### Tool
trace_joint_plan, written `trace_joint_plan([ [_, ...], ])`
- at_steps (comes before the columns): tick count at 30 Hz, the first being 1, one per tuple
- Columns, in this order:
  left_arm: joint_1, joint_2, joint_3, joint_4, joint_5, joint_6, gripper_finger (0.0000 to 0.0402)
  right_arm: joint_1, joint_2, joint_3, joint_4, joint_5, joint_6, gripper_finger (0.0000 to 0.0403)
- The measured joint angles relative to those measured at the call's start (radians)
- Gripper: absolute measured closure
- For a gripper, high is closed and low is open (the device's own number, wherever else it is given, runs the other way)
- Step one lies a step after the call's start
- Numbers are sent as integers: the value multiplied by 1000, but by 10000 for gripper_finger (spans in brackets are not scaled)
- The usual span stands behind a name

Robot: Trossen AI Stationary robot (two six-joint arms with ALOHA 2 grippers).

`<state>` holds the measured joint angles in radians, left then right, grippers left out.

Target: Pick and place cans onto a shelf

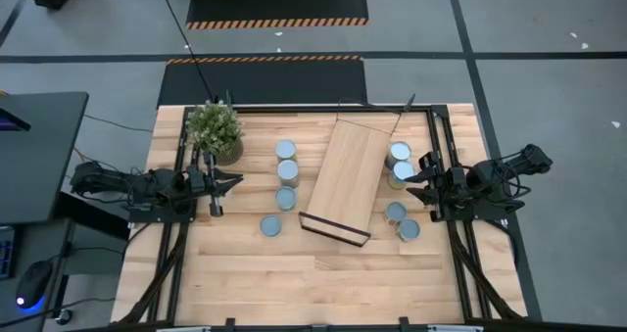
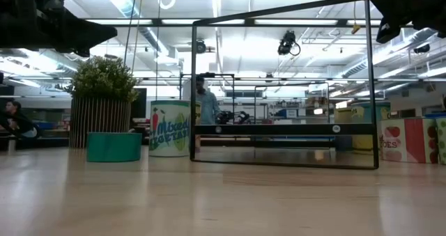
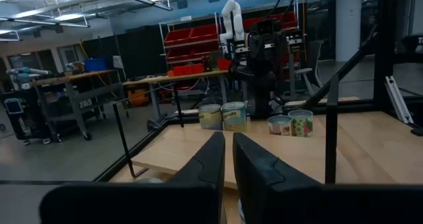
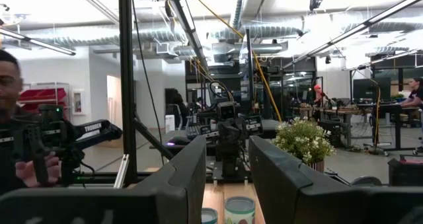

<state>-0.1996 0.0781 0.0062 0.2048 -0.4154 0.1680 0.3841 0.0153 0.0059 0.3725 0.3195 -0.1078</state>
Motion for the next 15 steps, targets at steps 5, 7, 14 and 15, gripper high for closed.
trace_joint_plan([
  [5, 0, 0, 0, 20, 1, -80, 363, 0, 0, 0, 0, 0, 0, 281],
  [7, 0, 0, 0, 72, 1, -133, 363, 0, 0, 0, 0, 0, 0, 281],
  [14, 0, 0, 0, 187, 1, -161, 363, 0, 0, 0, 0, 0, 0, 281],
  [15, 0, 0, 0, 186, 1, -162, 363, 0, 0, 0, 0, 0, 0, 281],
])
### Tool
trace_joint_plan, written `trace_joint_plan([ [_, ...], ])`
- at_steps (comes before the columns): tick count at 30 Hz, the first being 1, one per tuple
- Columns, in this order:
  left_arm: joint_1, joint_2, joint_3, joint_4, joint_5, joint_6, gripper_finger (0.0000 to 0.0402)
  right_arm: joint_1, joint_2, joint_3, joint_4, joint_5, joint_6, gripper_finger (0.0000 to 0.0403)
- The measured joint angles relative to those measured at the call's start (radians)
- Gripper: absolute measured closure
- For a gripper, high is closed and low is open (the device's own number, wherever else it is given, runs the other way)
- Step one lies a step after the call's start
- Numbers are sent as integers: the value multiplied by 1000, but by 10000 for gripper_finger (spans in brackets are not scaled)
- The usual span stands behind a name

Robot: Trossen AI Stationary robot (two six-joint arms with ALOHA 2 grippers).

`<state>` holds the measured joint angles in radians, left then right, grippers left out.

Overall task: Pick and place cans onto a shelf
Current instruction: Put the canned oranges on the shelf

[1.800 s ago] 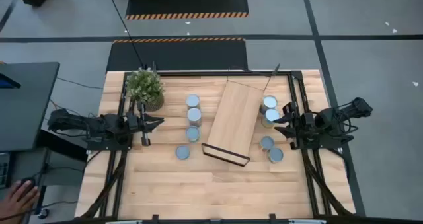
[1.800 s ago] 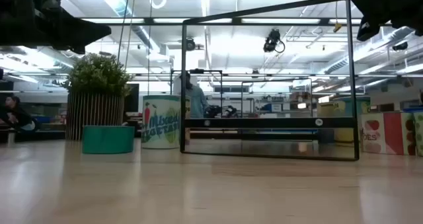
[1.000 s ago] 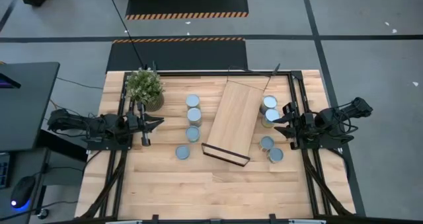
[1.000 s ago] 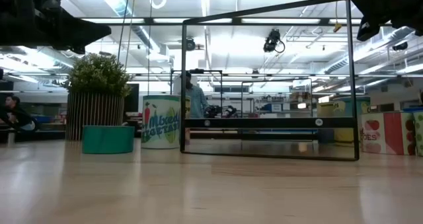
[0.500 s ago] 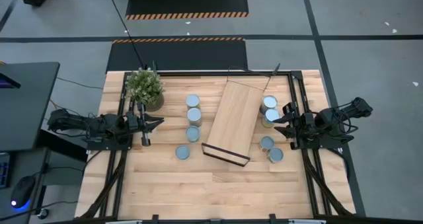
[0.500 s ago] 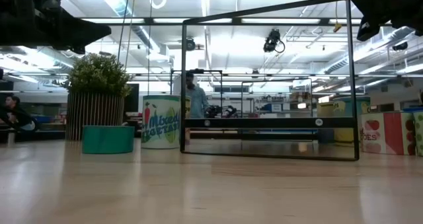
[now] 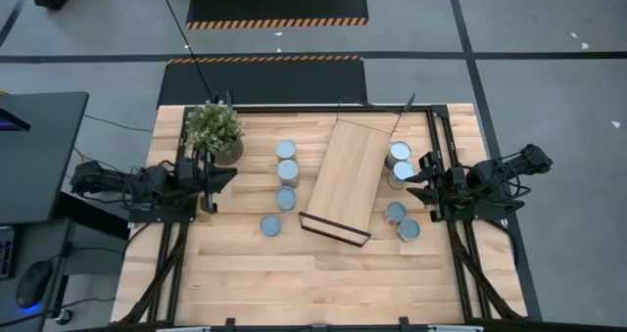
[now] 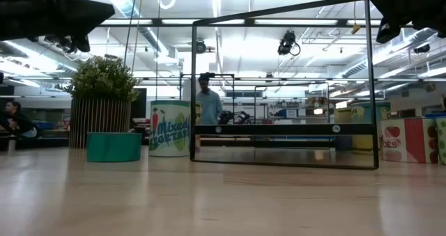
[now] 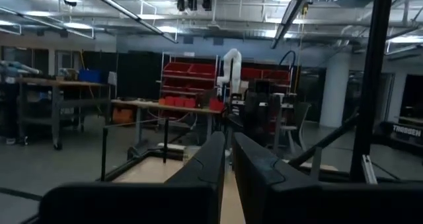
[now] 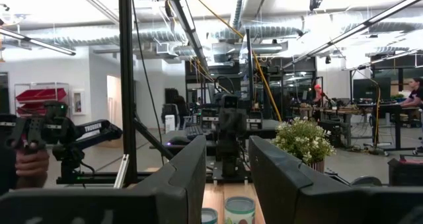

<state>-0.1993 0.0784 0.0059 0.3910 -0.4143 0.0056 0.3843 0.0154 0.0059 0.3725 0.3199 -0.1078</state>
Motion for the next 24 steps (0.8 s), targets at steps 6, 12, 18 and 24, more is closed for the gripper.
trace_joint_plan([
  [6, 0, 3, 25, -25, 0, -49, 363, 0, 0, 0, 0, 0, 0, 281],
  [12, 36, 139, 126, -99, -32, -69, 348, -1, -1, 0, 44, 28, -74, 281],
  [18, 98, 390, 215, -99, 9, -98, 284, -2, -1, 0, 69, 27, -110, 281],
  [24, 173, 639, 316, -99, 55, -127, 217, -2, -1, 0, 105, -29, -180, 281],
])
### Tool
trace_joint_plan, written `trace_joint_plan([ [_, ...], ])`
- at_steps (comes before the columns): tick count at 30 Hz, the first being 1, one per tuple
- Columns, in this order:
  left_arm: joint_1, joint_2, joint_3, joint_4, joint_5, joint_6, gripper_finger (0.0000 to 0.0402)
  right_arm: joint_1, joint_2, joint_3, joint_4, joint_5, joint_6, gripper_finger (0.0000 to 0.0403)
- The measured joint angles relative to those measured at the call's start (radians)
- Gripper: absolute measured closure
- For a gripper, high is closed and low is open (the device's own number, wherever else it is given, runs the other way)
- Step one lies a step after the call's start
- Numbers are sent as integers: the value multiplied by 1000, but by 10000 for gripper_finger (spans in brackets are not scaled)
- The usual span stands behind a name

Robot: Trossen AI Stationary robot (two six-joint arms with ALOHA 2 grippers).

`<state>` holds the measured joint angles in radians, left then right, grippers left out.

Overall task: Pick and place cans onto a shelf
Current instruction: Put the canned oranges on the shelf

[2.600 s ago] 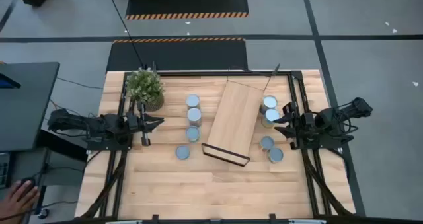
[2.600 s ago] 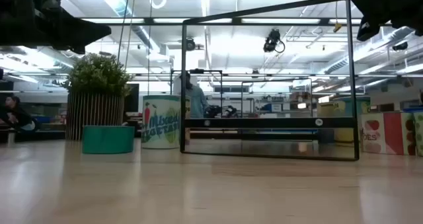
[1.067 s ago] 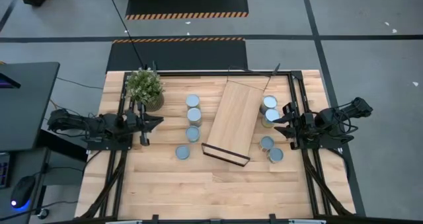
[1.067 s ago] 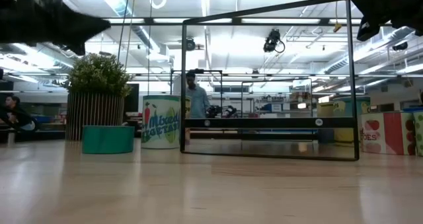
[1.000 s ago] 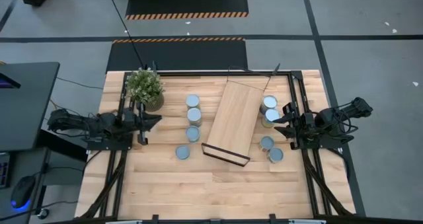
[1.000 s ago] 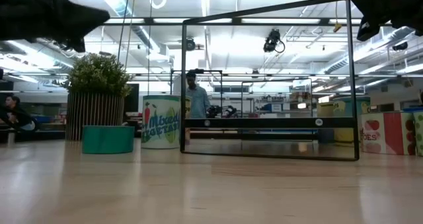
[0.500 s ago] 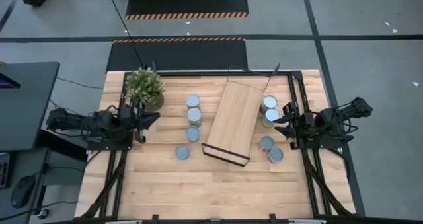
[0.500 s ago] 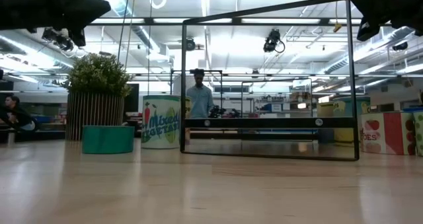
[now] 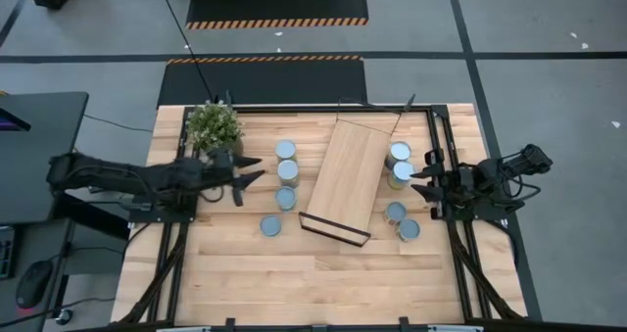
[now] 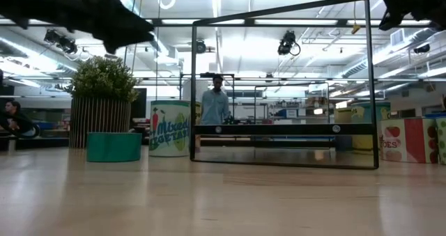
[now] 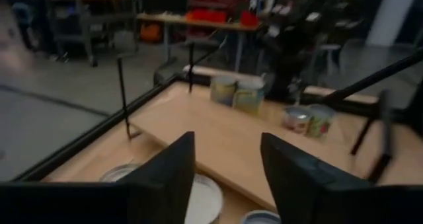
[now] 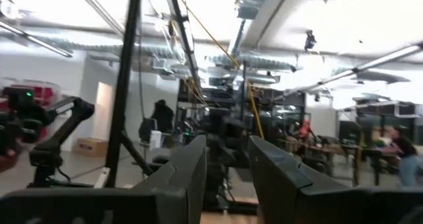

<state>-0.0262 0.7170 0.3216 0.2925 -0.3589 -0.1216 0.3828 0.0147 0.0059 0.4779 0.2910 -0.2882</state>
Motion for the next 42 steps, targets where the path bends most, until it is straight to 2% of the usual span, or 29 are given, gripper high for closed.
trace_joint_plan([
  [8, 104, 247, 145, -31, 71, -33, 162, 0, 0, 0, 48, -7, 54, 281],
  [16, 215, 434, 320, -225, 78, -78, 130, -15, 0, 0, 54, 314, 115, 281],
  [20, 270, 521, 412, -313, 102, -97, 110, -54, 2, 1, 4, 359, 145, 281],
  [24, 318, 614, 500, -376, 155, -106, 89, -109, 14, 33, -157, 411, 204, 282],
  [29, 373, 738, 634, -528, 228, -98, 86, -166, 26, 65, -264, 387, 232, 282],
  [36, 428, 896, 862, -792, 226, -93, 86, -209, 85, 71, -275, 260, 185, 278],
  [39, 438, 948, 956, -889, 226, -92, 86, -209, 128, 71, -274, 232, 141, 258],
  [42, 435, 984, 1040, -998, 232, -73, 86, -209, 167, 71, -240, 232, 100, 213],
])
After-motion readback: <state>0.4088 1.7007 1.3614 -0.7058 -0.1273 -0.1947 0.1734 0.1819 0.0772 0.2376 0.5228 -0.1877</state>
